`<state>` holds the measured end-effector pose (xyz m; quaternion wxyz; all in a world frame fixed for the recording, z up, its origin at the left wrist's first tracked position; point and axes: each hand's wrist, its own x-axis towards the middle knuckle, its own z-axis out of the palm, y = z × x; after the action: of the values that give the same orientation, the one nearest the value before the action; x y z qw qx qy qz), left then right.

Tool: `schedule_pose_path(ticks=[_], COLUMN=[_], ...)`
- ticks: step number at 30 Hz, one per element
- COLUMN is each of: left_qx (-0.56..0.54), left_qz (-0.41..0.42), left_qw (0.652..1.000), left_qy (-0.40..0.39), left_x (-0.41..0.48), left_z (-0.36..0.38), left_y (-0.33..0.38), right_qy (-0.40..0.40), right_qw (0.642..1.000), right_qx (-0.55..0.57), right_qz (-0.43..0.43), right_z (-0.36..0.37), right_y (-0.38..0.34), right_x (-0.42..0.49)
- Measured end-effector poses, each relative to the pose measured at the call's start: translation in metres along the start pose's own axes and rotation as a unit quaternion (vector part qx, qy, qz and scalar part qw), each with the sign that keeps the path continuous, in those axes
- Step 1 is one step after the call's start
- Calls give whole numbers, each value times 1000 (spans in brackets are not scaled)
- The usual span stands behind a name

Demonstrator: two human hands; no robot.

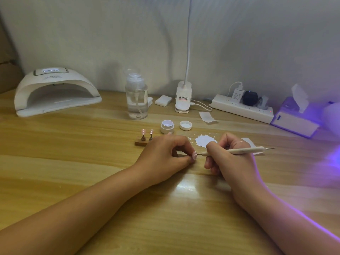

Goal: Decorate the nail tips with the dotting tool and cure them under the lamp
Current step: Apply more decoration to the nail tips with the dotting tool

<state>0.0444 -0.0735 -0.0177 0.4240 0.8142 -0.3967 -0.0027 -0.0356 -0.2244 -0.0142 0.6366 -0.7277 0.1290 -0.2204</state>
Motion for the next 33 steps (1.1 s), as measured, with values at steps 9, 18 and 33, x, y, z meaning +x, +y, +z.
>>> schedule_pose_path(ticks=[9,18,33], left_qx=[-1,2,-18], left_qz=[0,4,-4], left_qw=[1000,1000,1000], left_qy=[2,3,3], left_x=[0,1,0], left_z=[0,1,2], left_y=[-1,-1,-1], right_qy=[23,10,73], right_qw=[999,1000,995], right_qx=[25,18,68], right_qz=[9,16,-29], right_z=[0,1,-1], right_y=[-4,-3,-6], right_x=[-2,-2,-2])
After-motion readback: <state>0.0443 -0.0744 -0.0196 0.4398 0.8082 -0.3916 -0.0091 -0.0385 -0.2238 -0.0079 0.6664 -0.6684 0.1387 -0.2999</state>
